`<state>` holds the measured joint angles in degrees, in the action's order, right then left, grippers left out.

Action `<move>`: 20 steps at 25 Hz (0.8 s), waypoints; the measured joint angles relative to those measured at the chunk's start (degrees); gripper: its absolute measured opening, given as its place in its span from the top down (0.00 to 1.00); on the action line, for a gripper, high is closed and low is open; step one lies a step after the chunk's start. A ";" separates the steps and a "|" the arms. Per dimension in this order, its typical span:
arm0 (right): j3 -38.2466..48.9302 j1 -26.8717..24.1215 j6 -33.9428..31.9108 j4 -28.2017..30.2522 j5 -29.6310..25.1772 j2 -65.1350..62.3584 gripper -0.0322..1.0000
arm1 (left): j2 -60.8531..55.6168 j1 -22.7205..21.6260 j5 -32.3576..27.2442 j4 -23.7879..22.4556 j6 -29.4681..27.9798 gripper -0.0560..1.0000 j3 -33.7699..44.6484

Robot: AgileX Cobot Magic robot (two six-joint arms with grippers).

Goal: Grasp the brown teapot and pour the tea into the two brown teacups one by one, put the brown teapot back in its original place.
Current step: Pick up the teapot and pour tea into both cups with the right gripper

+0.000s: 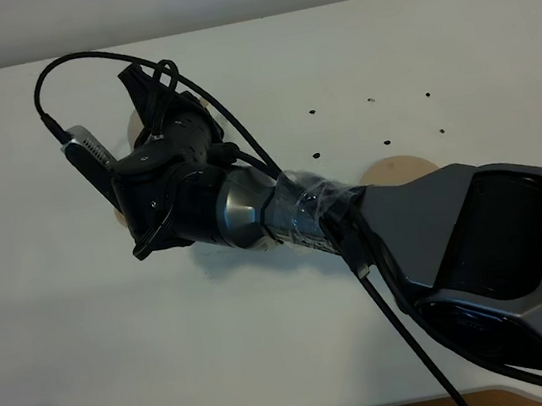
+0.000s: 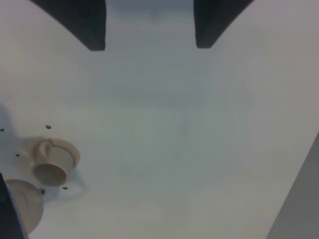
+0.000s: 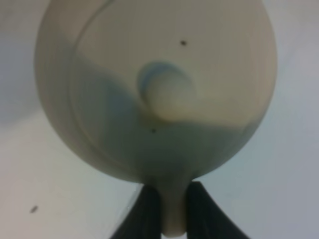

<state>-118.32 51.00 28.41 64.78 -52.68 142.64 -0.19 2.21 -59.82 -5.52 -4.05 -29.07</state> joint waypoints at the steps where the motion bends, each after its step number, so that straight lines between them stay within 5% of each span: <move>1: 0.00 0.05 0.32 0.37 0.00 0.00 0.85 | 0.00 0.00 0.00 0.00 0.00 0.53 0.00; 20: 0.00 0.42 4.55 6.48 1.58 1.32 0.85 | 0.00 0.00 0.00 0.00 0.00 0.53 0.00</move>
<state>-118.32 51.42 32.97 71.27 -51.10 143.95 -0.19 2.21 -59.82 -5.52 -4.05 -29.07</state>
